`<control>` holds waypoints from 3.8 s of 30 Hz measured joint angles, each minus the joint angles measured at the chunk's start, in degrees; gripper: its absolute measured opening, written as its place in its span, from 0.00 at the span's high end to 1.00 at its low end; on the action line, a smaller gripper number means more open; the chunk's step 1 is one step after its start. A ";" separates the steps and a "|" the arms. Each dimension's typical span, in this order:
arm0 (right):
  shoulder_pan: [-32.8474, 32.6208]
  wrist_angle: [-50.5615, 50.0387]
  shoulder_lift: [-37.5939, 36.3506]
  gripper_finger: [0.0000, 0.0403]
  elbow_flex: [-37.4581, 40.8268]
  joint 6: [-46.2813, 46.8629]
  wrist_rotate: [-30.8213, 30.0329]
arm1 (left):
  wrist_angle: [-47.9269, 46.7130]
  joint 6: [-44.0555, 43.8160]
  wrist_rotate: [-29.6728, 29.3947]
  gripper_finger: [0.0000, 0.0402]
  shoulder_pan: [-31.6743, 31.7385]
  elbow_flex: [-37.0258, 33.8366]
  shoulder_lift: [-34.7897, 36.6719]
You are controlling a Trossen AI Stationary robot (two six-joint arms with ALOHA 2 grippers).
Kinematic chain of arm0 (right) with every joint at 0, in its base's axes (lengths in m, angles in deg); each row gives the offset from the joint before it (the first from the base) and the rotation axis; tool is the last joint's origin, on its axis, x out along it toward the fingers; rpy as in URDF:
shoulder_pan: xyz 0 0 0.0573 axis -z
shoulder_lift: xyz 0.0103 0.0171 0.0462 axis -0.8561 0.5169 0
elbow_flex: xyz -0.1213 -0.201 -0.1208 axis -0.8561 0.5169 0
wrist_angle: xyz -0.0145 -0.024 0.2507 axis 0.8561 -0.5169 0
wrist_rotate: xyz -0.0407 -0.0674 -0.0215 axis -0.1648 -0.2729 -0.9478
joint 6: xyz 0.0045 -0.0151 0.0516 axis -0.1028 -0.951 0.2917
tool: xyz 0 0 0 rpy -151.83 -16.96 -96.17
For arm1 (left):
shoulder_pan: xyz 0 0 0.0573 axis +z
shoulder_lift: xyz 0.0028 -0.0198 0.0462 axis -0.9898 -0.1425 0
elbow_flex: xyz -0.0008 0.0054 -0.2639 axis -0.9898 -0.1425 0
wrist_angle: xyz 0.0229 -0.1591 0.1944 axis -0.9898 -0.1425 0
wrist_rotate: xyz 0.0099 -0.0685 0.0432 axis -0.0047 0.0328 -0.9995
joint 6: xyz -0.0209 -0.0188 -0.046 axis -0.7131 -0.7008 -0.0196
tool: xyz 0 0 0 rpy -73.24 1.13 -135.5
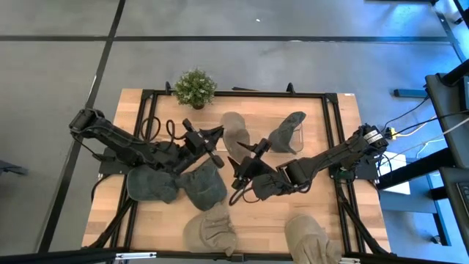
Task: Pick & Place hat
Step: Put the top brown cap into the left transparent bin
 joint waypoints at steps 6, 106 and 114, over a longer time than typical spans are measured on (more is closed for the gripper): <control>0.10 -0.53 -0.03 0.46 -1.86 -0.97 -0.01 | -0.01 0.01 0.62 0.99 -0.02 0.00 0.00; 1.36 -18.48 -17.24 0.97 -1.93 -38.01 38.56 | -34.97 -24.03 47.69 0.97 5.66 0.00 10.41; 2.23 -18.30 -14.62 0.97 -1.93 -38.06 38.53 | -31.80 -22.34 48.96 0.97 5.38 0.00 10.40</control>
